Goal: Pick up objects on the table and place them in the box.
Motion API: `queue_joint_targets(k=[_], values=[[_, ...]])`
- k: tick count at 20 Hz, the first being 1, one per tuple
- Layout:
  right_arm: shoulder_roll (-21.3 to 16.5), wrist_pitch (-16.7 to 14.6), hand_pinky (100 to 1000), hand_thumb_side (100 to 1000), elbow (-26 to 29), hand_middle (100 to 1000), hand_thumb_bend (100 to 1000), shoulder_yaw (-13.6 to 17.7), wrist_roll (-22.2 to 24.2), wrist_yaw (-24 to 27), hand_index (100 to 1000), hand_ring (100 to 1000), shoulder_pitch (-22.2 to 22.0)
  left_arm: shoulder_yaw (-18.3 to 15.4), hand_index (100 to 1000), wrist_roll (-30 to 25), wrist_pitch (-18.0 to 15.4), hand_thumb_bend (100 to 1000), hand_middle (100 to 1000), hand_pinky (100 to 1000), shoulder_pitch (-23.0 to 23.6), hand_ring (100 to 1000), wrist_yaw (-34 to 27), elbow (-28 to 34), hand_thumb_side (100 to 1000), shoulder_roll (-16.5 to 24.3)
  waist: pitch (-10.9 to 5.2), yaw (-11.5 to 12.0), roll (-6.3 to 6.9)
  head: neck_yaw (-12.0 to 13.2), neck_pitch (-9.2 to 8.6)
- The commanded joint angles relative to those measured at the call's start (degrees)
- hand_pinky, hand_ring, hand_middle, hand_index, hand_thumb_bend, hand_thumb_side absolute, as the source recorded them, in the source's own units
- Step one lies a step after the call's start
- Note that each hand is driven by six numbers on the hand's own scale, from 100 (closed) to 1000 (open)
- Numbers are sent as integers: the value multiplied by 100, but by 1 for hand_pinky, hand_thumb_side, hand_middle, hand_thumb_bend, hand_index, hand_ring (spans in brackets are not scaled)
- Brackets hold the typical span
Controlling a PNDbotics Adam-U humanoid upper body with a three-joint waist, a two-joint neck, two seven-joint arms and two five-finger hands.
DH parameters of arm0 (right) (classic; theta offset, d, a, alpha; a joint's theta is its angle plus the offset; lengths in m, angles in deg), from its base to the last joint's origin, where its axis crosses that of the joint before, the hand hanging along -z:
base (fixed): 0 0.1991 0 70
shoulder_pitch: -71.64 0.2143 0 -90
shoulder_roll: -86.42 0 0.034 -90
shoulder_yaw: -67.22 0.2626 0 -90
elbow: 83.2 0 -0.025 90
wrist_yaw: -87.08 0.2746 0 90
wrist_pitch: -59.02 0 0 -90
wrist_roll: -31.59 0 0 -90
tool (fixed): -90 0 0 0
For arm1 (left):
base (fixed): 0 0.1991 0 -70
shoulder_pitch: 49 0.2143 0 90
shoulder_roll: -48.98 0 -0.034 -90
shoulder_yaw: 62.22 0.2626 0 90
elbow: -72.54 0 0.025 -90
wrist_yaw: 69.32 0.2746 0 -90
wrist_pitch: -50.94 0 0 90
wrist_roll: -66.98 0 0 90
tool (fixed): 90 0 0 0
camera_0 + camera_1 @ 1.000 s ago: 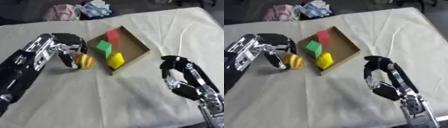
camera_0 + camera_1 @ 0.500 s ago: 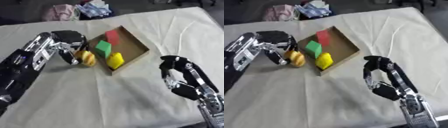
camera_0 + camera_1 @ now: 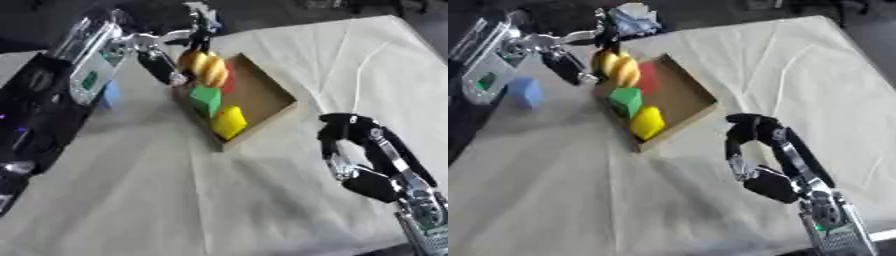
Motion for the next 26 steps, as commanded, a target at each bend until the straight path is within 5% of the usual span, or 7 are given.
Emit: queue_joint_targets(k=[1,10,19,26], values=[[-46,-34,642,392,76,591,100,-83,155,78,799,651,87,47,672,250,-148,326,590,704,-183,617,316,-250,124,-322,-126,-56,30,89,-74],[-28,-57,641,391,91,591,100,-167,350,151,799,650,160,140,737,318,-373,343,667,741,-51,696,886,-806,182,-760,-78,-197,26,119,-113],[15,-51,641,387,97,590,100,-193,374,170,798,650,198,-94,752,906,31,362,680,738,-5,700,1667,-1327,201,-964,-56,-273,-14,127,-156],[33,-43,641,387,96,590,100,-191,370,170,798,649,210,-126,876,1125,190,434,796,753,32,730,1919,-1486,312,-1006,-41,-301,-17,111,-147]])
